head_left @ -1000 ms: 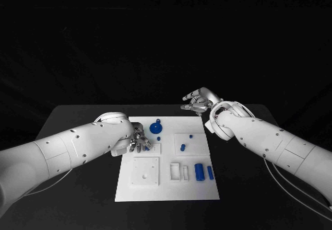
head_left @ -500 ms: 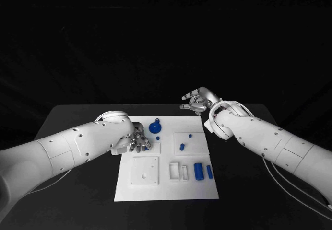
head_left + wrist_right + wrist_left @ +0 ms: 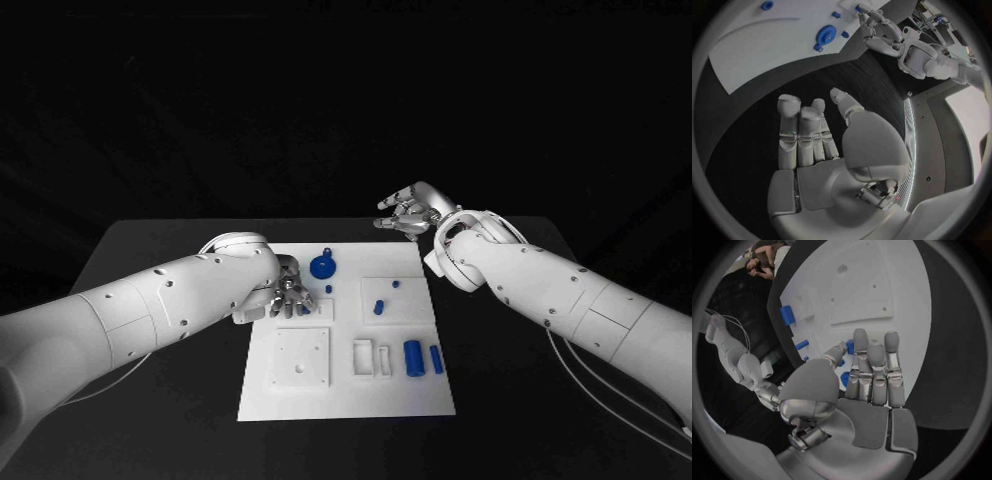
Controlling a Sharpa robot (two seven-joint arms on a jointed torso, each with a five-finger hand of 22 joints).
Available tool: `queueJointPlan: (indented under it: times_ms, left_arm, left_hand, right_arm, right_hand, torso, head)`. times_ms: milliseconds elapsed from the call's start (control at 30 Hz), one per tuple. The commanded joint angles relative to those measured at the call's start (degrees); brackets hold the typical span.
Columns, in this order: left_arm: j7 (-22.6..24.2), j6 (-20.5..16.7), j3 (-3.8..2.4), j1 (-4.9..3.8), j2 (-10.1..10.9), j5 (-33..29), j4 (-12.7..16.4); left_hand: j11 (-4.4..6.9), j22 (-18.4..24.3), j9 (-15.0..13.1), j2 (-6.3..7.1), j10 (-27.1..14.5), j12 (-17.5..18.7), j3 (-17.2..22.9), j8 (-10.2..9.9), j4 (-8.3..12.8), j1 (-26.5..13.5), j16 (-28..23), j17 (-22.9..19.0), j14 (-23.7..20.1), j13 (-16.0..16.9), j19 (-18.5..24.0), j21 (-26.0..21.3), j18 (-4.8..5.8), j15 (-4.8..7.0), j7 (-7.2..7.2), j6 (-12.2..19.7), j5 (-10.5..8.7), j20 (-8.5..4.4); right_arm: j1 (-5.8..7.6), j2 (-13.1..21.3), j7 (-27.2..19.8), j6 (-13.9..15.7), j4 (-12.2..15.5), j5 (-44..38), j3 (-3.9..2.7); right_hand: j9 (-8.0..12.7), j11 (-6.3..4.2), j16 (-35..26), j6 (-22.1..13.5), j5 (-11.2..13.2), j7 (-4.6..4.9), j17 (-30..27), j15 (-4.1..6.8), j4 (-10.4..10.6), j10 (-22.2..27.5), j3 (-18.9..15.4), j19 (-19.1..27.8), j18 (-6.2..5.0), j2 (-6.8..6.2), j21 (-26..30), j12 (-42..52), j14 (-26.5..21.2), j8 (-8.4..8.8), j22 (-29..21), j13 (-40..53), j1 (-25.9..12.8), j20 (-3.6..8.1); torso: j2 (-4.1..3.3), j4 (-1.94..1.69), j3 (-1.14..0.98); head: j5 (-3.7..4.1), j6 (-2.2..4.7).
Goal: Assemble the parts on the task board
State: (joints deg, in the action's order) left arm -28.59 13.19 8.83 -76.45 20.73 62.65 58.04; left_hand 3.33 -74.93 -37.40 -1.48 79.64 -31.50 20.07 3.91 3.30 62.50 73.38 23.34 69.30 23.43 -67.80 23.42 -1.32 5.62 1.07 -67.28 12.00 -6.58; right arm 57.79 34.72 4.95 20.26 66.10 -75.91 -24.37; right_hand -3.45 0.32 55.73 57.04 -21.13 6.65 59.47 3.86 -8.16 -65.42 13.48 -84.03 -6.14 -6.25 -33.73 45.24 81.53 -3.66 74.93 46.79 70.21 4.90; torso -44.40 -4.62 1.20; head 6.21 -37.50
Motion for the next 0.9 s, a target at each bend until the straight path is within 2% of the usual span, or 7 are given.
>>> queueJointPlan:
  times_ms: [33, 67, 200, 367, 633, 800, 900]
  left_arm:
    - [0.5, -2.3, 0.05, 0.21, 0.1, -0.3, 0.2]
    - [0.5, -2.6, 0.05, 0.22, 0.2, -0.3, 0.3]
    - [0.3, -3.1, 0.03, 0.23, 0.7, -0.2, 0.6]
    - [0.2, -3.5, 0.0, 0.23, 1.2, -0.3, 1.0]
    - [-0.2, -3.9, -0.08, 0.23, 2.3, -1.0, 2.3]
    - [-0.7, -3.7, -0.19, 0.14, 3.4, -2.1, 3.4]
    - [-0.9, -3.8, -0.25, -0.14, 4.3, -2.6, 4.2]
  left_hand:
    - [-0.16, -0.1, 3.8, 1.47, 0.0, -0.2, 3.2, -0.2, 4.1, -0.8, -0.4, -0.1, 0.5, 0.1, -0.7, -0.9, 0.62, 0.02, -0.16, 0.2, -0.39, -0.07]
    - [-0.17, 0.0, 5.6, 1.91, 0.0, -0.4, -0.2, -0.1, 2.7, -1.7, -0.5, -0.2, 0.5, 0.2, -0.8, -1.3, 0.7, -0.07, 0.07, 0.4, 1.58, -0.03]
    - [-0.32, 0.1, 12.1, 1.66, -0.4, -0.7, -8.0, 0.0, 0.1, -0.3, -0.6, -0.4, 0.6, 0.3, -1.6, -2.8, 0.83, -0.09, 0.28, -0.1, 0.67, 0.01]
    - [-0.38, -0.5, 15.2, 2.84, -0.2, -0.9, -11.2, 0.2, -3.1, -0.2, -0.3, -0.3, 0.6, 0.4, -2.3, -3.9, 0.89, -0.11, 0.47, -1.0, -2.81, 0.0]
    - [-0.59, -1.0, 16.5, 5.96, -0.2, -0.9, -14.7, 0.4, -6.5, -1.3, -0.4, -0.3, 0.5, 0.3, -2.8, -5.2, 0.91, -0.28, 0.78, -1.2, -4.69, 0.11]
    - [-0.67, -1.1, 15.6, 8.32, -0.3, -1.0, -19.8, 0.7, -13.7, -1.1, -0.2, -0.1, 0.3, 0.3, -3.0, -5.8, 0.88, -0.35, 0.71, -1.2, -6.93, 0.22]
    - [-0.69, -1.1, 15.4, 9.09, -0.3, -1.0, -19.9, 0.7, -15.5, -1.0, -0.3, -0.1, 0.3, 0.2, -3.1, -5.9, 0.88, -0.35, 0.72, -1.1, -7.2, 0.21]
  right_arm:
    - [-0.03, 0.1, -0.2, -0.8, 0.0, 0.2, -0.02]
    - [-0.03, 0.1, -0.2, -0.7, 0.0, 0.2, -0.02]
    - [-0.04, 0.1, -0.2, -0.7, 0.0, 0.2, -0.02]
    - [-0.06, 0.1, -0.2, -0.6, 0.0, 0.2, -0.02]
    - [-0.14, 0.3, -0.2, -0.5, -0.1, 0.3, -0.02]
    - [-0.17, 0.3, -0.2, -0.3, 0.0, 0.4, -0.02]
    - [-0.19, 0.4, -0.2, -0.2, -0.1, 0.5, -0.02]
  right_hand:
    - [-0.1, -0.31, -0.2, 0.1, -0.2, -0.09, -0.1, 0.12, 0.1, 0.2, 0.1, -2.8, -0.43, 0.01, 0.3, 0.1, 0.1, 0.16, 2.8, -0.1, -0.4, 0.14]
    - [0.0, -0.3, -0.2, -0.3, -0.2, -0.07, -0.1, 0.11, 0.1, 0.2, 0.0, -2.8, -0.43, -0.02, 0.4, 0.1, 0.1, 0.19, 2.7, -0.1, -0.4, 0.14]
    - [0.0, -0.29, -0.2, -0.5, -0.3, -0.06, -0.1, 0.11, 0.2, 0.2, -0.1, -2.8, -0.44, -0.03, 0.4, 0.0, 0.1, 0.19, 2.7, -0.1, -0.4, 0.13]
    - [0.0, -0.28, -0.2, -0.7, -0.3, -0.05, -0.1, 0.11, 0.2, 0.2, -0.2, -2.8, -0.45, -0.04, 0.5, 0.0, 0.1, 0.19, 2.7, -0.1, -0.3, 0.13]
    - [0.0, -0.25, -0.3, -1.1, -0.3, -0.02, -0.2, 0.1, 0.3, 0.2, -0.5, -2.8, -0.46, -0.13, 0.6, 0.0, 0.1, 0.21, 2.6, -0.2, -0.2, 0.12]
    - [0.0, -0.26, -0.5, -1.3, -0.3, -0.01, -0.3, 0.1, 0.1, 0.3, -0.6, -2.8, -0.47, -0.29, 0.7, -0.1, 0.0, 0.2, 2.6, -0.2, 0.3, 0.11]
    - [0.0, -0.24, -0.5, -1.4, -0.2, 0.01, -0.3, 0.09, 0.0, 0.3, -0.6, -2.8, -0.46, -0.3, 0.8, -0.1, 0.0, 0.2, 2.6, -0.2, 0.4, 0.11]
  torso:
    - [0.01, -0.04, 0.02]
    - [0.02, -0.06, 0.04]
    - [0.03, -0.07, 0.04]
    - [0.04, -0.05, 0.03]
    - [0.08, -0.18, 0.1]
    - [0.1, -0.17, 0.02]
    - [0.14, -0.19, 0.03]
  head:
    - [0.08, 0.08]
    - [0.09, 0.07]
    - [0.12, 0.13]
    - [0.07, 0.2]
    - [-0.14, 0.26]
    - [-0.35, 0.47]
    - [-0.53, 0.54]
